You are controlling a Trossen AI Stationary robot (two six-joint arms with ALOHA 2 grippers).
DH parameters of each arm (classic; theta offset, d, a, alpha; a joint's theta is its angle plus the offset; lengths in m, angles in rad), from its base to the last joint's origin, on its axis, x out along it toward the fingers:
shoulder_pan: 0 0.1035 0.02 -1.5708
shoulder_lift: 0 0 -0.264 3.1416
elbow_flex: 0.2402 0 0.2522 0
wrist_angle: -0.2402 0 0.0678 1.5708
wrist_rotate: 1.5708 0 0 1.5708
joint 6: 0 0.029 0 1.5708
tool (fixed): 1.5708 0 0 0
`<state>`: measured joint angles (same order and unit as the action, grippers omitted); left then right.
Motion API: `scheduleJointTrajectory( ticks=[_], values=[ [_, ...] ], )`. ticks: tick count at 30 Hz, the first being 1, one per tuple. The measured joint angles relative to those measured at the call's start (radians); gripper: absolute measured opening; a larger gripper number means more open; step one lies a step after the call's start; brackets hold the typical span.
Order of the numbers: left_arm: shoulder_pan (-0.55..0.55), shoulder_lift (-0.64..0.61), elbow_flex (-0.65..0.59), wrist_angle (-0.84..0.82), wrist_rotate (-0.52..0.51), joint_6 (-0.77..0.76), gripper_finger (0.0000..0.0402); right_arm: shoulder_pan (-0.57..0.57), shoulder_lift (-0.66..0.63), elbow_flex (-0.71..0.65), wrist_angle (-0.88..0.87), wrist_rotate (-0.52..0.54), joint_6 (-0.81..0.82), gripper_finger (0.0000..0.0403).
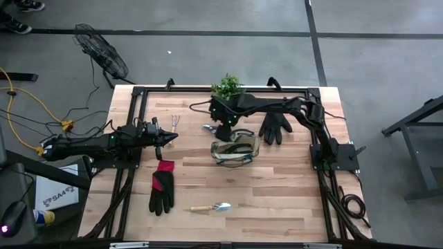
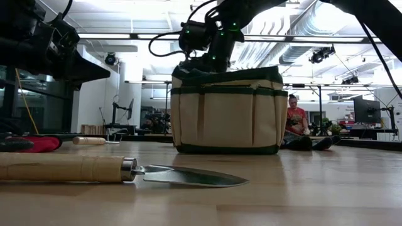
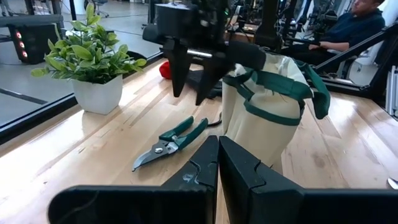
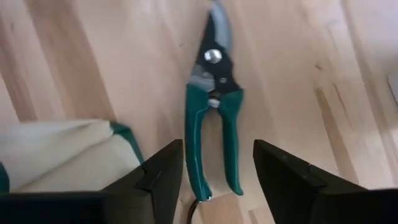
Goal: Pick & Place Garden tools in Gardening bag
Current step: Put the green shear scissors into the gardening bag
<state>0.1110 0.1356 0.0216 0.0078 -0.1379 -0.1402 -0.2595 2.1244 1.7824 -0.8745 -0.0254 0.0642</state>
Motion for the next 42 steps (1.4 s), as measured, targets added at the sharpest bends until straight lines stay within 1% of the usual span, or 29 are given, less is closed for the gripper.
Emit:
scheduleJointTrajectory(
  ticks=[4, 7, 13, 21, 26, 32, 42],
  values=[
    [0.000, 0.000, 0.000, 0.000, 0.000, 0.000, 0.0010, 0.008, 0.010, 0.000, 0.006, 0.026, -0.048, 0.0216],
    [0.000, 0.000, 0.000, 0.000, 0.000, 0.000, 0.0010, 0.007, 0.020, 0.000, 0.011, 0.046, -0.065, 0.0222],
    [0.000, 0.000, 0.000, 0.000, 0.000, 0.000, 0.0010, -0.002, 0.040, 0.001, 0.026, 0.028, -0.066, 0.0223],
    [0.000, 0.000, 0.000, 0.000, 0.003, 0.000, 0.0010, -0.014, 0.069, 0.001, 0.034, 0.018, 0.017, 0.0223],
    [0.000, 0.000, 0.000, -0.001, 0.013, 0.000, 0.0010, -0.016, 0.083, 0.001, 0.040, 0.017, 0.016, 0.0223],
    [0.000, 0.000, 0.000, -0.001, 0.014, 0.000, 0.0010, -0.016, 0.100, 0.001, 0.041, -0.007, 0.010, 0.0223],
    [0.000, 0.000, 0.000, -0.002, 0.015, 0.000, 0.0010, -0.018, 0.117, 0.001, 0.050, -0.006, -0.004, 0.0223]
  ],
)
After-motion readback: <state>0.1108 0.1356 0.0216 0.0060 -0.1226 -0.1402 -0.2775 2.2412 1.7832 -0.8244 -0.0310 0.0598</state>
